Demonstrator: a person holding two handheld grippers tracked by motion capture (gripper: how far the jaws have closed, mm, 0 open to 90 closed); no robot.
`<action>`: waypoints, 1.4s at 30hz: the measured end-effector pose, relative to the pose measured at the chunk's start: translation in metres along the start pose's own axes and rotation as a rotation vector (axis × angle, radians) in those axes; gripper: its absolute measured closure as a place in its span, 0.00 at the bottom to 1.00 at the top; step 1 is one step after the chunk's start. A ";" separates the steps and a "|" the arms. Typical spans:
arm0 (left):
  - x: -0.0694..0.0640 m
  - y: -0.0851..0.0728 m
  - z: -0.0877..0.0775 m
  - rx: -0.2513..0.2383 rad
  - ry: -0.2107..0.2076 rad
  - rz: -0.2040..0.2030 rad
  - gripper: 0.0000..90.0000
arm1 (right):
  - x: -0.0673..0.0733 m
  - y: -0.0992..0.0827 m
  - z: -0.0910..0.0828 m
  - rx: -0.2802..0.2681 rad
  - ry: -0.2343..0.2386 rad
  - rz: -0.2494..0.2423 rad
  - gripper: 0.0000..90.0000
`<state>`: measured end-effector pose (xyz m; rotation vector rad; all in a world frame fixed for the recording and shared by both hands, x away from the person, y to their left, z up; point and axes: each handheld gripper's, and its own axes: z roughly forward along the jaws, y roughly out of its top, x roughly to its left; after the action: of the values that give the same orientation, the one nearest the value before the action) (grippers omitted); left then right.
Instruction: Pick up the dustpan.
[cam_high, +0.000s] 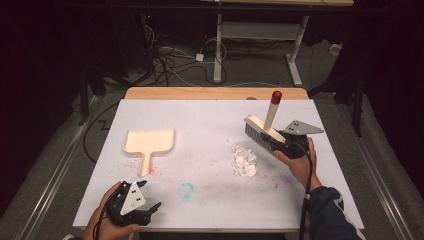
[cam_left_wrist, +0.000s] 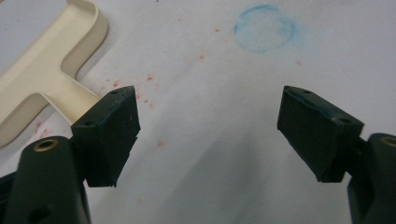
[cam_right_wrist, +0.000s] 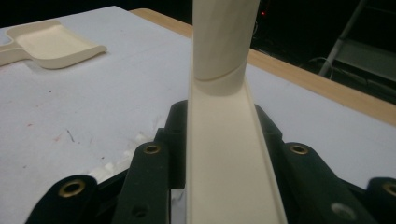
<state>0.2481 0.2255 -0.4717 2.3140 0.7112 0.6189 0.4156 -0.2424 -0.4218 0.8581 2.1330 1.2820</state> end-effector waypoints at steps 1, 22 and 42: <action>0.000 0.000 0.000 0.003 0.001 0.004 0.22 | -0.002 0.002 0.005 -0.001 0.006 -0.019 0.75; -0.002 0.001 0.005 0.018 -0.015 -0.004 0.22 | -0.002 0.005 0.087 0.053 0.250 -0.135 0.74; -0.006 0.002 0.007 0.041 -0.019 0.004 0.22 | -0.006 -0.018 0.034 0.044 0.497 -0.198 0.73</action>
<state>0.2484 0.2179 -0.4764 2.3564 0.7162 0.5882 0.4386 -0.2331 -0.4520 0.3486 2.5554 1.4581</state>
